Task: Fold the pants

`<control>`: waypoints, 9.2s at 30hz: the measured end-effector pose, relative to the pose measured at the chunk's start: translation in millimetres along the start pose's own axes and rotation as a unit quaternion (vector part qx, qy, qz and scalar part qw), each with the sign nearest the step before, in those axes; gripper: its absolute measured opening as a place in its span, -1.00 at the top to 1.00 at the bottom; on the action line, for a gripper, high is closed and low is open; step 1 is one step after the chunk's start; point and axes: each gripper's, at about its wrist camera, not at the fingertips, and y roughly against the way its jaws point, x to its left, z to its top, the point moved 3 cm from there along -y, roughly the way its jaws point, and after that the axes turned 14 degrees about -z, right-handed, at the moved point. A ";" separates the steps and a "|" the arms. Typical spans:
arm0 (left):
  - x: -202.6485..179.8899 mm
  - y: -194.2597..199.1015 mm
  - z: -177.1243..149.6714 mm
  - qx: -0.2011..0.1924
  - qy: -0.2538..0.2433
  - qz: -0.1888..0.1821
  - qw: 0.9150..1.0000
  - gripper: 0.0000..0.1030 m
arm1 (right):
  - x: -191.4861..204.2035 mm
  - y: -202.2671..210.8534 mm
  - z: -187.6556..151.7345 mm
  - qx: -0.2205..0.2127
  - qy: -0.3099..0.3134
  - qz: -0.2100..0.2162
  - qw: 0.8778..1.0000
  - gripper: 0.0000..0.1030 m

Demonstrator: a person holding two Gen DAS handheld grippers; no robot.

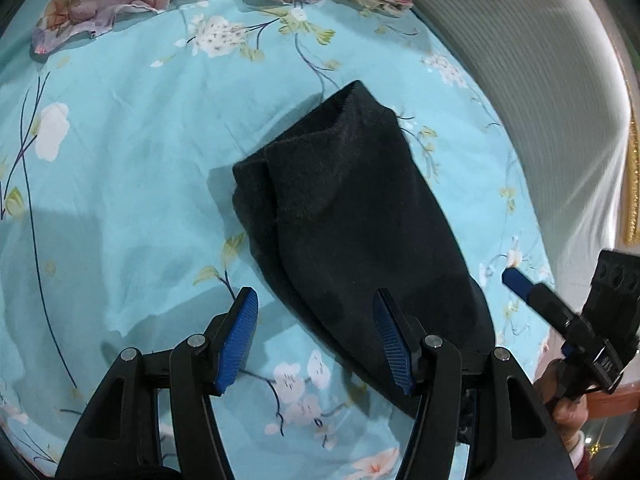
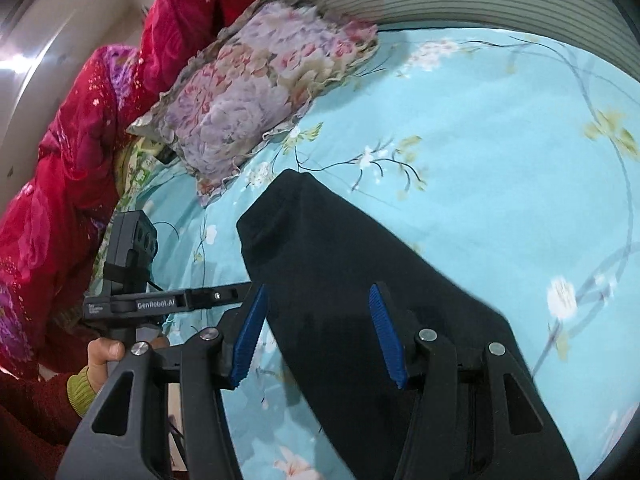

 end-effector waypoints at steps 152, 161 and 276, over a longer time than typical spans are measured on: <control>-177.6 -151.4 -106.0 0.205 -0.292 -0.022 0.934 -0.35 | -137.9 126.2 -247.6 -0.082 -0.387 -0.143 0.907 0.39; -198.0 -146.0 -115.9 0.211 -0.327 -0.023 0.921 -0.02 | -128.4 162.6 -252.4 -0.123 -0.372 -0.144 0.909 0.76; -164.1 -94.8 -43.9 0.040 -0.314 0.093 0.944 -0.54 | -116.9 118.8 -132.4 -0.128 -0.184 -0.234 0.946 -0.41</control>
